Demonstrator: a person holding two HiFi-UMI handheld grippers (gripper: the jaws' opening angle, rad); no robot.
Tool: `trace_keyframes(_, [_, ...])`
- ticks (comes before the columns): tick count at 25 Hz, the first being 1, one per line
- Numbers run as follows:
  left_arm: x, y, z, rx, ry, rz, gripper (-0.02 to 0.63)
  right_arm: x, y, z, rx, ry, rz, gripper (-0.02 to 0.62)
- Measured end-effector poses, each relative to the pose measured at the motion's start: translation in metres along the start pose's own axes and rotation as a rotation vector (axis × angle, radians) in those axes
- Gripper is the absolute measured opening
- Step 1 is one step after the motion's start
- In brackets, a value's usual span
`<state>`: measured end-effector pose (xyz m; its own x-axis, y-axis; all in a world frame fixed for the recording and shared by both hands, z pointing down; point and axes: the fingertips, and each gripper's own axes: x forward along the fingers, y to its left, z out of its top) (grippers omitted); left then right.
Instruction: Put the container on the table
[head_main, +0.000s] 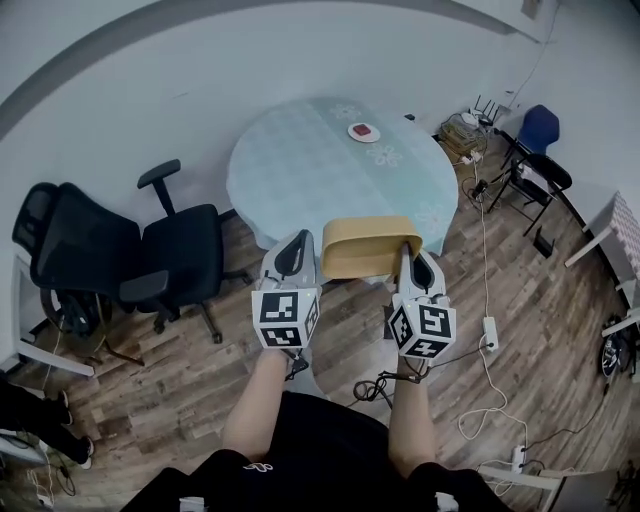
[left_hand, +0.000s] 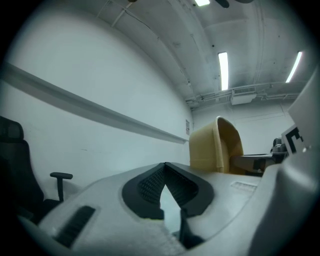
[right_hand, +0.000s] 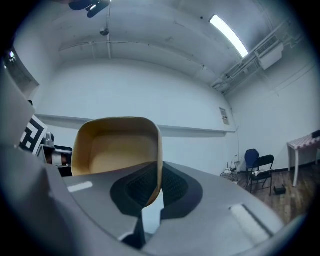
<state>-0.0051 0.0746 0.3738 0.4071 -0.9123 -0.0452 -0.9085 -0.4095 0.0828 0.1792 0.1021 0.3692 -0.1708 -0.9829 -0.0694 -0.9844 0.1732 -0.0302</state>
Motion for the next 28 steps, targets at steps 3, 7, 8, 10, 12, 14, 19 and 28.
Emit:
trace_keyframes(3, [0.050,0.013,-0.012,-0.021,0.026,-0.034,0.003,0.043,-0.015,-0.015,0.013,0.025,-0.040,0.012])
trace_keyframes(7, [0.120,0.037,-0.017,-0.032,0.060,-0.066,0.003,0.107,-0.032,-0.017,0.030,0.016,-0.087,0.012])
trace_keyframes(8, [0.138,0.048,-0.016,-0.035,0.064,-0.066,0.003,0.127,-0.034,-0.015,0.028,0.012,-0.092,0.012])
trace_keyframes(10, [0.174,0.076,-0.013,-0.047,0.068,-0.058,0.003,0.171,-0.034,-0.010,0.026,-0.002,-0.086,0.012])
trace_keyframes(12, [0.208,0.107,-0.009,-0.077,0.064,-0.059,0.003,0.218,-0.028,-0.004,0.013,-0.013,-0.065,0.012])
trace_keyframes(14, [0.238,0.137,-0.006,-0.106,0.057,-0.066,0.003,0.265,-0.018,-0.003,-0.020,-0.002,-0.045,0.012])
trace_keyframes(19, [0.299,0.204,-0.007,-0.145,0.042,-0.026,0.003,0.363,0.004,-0.025,-0.084,0.060,-0.014,0.012])
trace_keyframes(28, [0.348,0.232,-0.038,-0.164,0.102,0.015,0.003,0.427,-0.024,-0.060,-0.054,0.140,-0.049,0.014])
